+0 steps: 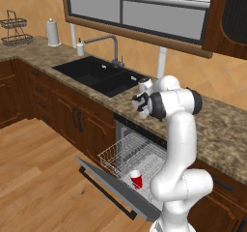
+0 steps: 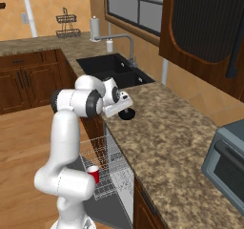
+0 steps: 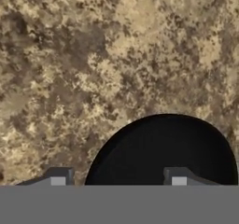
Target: Pick up the cup and bowl from the counter, place them in the dishwasher, and close the dishwasher door.
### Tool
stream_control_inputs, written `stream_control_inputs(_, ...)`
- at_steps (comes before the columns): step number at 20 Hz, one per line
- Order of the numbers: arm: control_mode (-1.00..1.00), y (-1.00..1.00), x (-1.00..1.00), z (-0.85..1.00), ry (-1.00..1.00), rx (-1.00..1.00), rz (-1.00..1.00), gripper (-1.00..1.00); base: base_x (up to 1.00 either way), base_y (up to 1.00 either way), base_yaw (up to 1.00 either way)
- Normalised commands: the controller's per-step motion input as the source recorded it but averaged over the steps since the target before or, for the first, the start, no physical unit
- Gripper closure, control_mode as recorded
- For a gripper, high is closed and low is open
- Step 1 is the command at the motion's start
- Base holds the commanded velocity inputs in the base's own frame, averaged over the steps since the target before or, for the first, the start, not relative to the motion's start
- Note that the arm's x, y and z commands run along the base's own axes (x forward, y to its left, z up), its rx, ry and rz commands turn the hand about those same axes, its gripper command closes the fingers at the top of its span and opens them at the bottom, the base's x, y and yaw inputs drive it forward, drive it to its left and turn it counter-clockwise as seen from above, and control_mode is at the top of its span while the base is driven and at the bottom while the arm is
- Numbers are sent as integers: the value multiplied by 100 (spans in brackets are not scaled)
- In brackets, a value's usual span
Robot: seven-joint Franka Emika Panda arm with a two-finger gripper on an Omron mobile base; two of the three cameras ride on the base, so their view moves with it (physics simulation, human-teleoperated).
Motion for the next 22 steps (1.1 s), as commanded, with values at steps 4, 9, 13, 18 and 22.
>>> stream_control_inputs(4,-100,-1,0,-18,0,0,-11,100,0,0,0)
stream_control_inputs(9,-100,2,-44,3,-9,0,-11,100,0,0,0)
stream_control_inputs(13,-100,30,-99,20,-17,0,-10,100,0,0,0)
stream_control_inputs(18,-100,64,-100,25,-17,0,-10,100,0,0,0)
stream_control_inputs(22,-100,66,-100,21,-8,5,-10,100,0,0,0)
